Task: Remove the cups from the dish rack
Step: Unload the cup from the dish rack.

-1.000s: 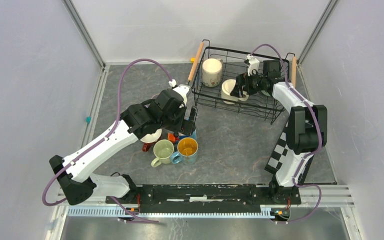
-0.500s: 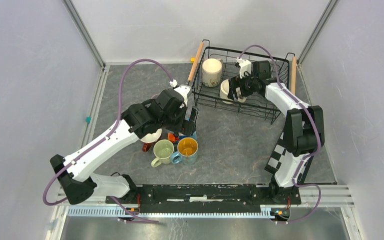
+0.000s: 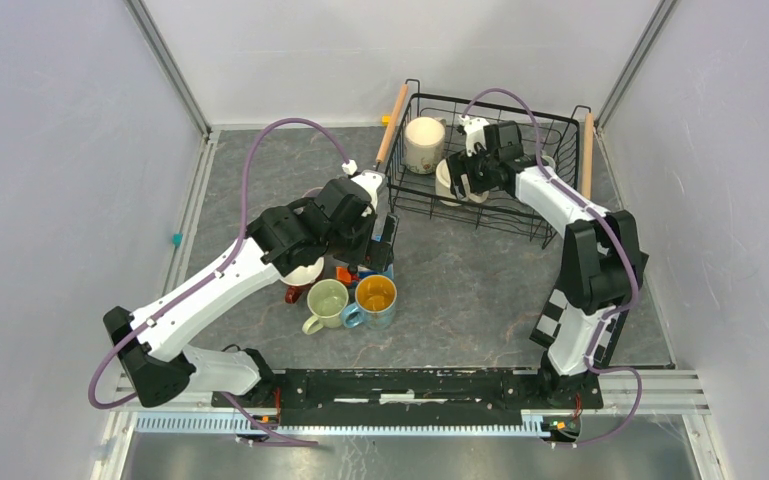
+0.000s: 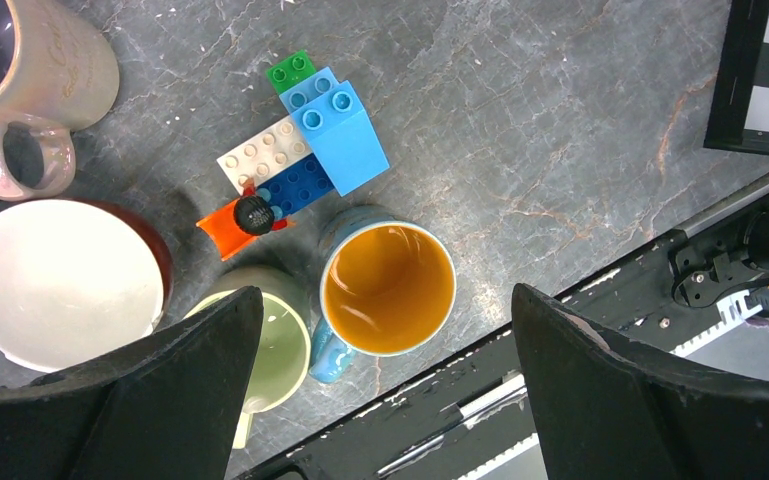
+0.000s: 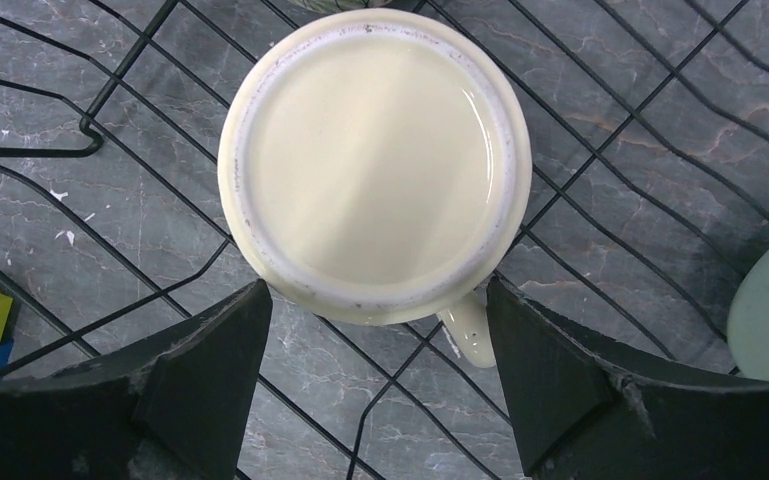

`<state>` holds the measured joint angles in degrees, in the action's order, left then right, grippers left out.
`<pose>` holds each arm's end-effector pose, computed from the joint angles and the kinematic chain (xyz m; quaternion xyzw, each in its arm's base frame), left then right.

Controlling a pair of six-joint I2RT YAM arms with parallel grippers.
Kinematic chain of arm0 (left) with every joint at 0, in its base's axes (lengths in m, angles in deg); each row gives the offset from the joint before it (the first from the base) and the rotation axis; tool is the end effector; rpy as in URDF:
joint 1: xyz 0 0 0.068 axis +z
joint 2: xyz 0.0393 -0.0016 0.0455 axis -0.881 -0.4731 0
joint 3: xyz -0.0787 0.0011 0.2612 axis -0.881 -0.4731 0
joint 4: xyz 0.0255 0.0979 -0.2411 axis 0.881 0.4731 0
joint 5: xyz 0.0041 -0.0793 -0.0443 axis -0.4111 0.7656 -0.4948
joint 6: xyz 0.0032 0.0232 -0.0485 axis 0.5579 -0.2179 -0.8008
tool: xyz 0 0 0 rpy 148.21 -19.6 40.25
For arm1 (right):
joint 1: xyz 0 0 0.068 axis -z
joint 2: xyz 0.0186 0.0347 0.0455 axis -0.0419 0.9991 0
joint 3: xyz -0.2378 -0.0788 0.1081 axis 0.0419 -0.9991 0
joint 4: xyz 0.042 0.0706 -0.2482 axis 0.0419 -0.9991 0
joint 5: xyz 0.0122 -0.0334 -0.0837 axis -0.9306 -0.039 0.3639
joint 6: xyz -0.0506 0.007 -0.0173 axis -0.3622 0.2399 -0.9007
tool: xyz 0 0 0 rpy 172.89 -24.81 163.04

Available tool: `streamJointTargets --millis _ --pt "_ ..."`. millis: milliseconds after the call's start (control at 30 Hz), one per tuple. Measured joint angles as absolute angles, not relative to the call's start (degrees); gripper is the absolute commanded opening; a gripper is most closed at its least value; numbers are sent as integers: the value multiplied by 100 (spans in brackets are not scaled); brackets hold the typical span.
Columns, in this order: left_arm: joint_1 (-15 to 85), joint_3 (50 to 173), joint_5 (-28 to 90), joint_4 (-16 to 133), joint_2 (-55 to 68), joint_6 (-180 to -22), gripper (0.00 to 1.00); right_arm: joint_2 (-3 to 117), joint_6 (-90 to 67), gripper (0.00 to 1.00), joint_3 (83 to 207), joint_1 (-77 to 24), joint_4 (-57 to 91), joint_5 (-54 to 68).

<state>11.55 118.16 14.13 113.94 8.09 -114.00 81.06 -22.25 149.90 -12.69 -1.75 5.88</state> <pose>0.1684 -0.1939 0.3683 0.1826 0.9133 -0.1594 0.3272 0.3995 0.1135 0.2444 -0.1830 0.9007 0.1081 0.3790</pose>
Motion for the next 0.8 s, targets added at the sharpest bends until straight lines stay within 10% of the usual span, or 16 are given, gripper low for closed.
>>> streamJointTargets --millis 367,800 --pt "1155 11816 1411 11394 809 -11400 100 8567 -1422 85 15416 -1326 -319 883" --pt "1181 11816 1411 11394 809 -11402 100 8539 -955 60 15301 -1378 -188 929"
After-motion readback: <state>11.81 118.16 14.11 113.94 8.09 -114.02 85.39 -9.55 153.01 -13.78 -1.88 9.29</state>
